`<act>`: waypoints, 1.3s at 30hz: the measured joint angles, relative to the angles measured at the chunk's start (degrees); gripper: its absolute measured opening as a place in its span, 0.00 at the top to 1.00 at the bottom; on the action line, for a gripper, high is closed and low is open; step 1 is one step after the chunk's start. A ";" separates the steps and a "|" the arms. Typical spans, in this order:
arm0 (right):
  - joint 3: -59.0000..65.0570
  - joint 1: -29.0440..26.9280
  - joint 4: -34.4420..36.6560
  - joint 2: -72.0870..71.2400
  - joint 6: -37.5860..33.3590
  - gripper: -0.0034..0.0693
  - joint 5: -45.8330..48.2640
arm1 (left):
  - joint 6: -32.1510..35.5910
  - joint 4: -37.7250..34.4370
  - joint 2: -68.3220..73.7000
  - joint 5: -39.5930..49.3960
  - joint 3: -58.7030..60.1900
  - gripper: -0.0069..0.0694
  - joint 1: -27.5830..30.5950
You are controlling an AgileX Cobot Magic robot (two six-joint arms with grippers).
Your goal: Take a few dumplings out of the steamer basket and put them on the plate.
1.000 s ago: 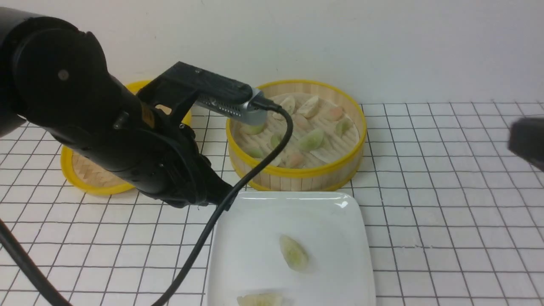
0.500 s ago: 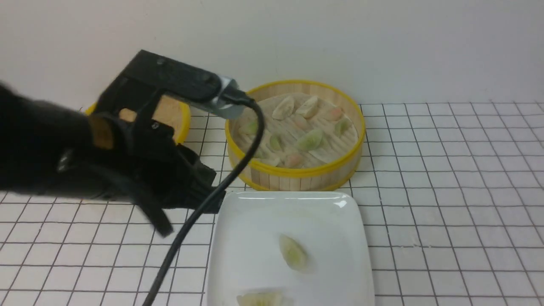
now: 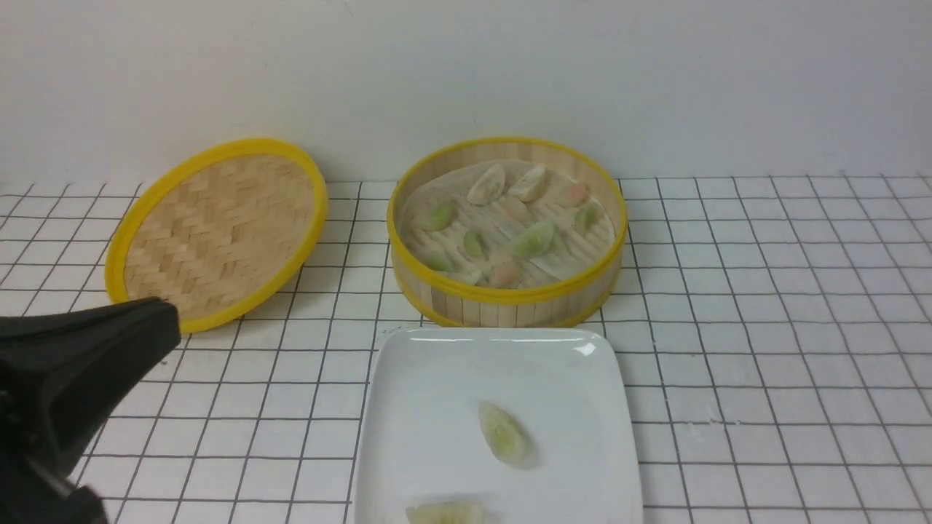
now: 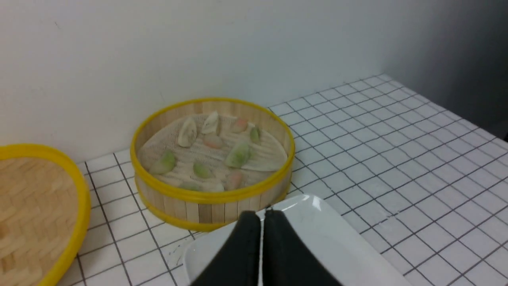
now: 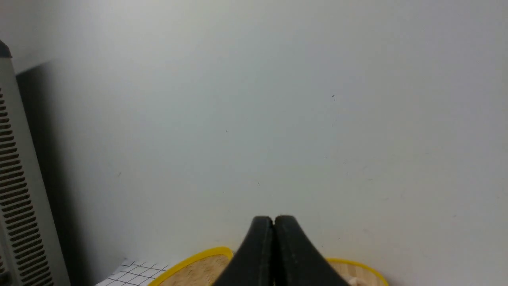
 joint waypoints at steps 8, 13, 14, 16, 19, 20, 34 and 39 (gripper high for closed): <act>0.00 0.00 0.00 0.00 0.00 0.97 0.06 | 1.05 1.34 -3.65 2.29 0.35 0.92 0.00; 0.01 0.00 -0.05 0.00 0.00 0.97 0.06 | 0.55 6.28 -5.24 2.64 2.16 0.92 1.51; 0.01 0.00 -0.05 0.00 0.00 0.97 0.06 | -0.02 6.94 -6.94 2.59 3.73 0.92 3.19; 0.01 0.00 -0.05 0.00 0.00 0.97 0.06 | -0.65 7.38 -9.71 2.20 6.78 0.92 6.92; 0.01 0.00 -0.05 0.00 0.04 0.97 0.06 | -1.07 7.55 -17.41 0.97 14.49 0.92 14.82; 0.01 0.00 -0.05 0.00 0.04 0.97 0.06 | -1.07 7.55 -20.11 0.59 17.32 0.92 17.19; 0.06 0.00 -0.25 -0.06 0.04 0.97 0.15 | -1.46 7.77 -28.41 -0.20 35.49 0.92 26.51; 0.06 0.00 -0.31 -0.06 0.04 0.97 0.15 | -1.52 7.77 -28.41 -0.20 35.49 0.92 26.51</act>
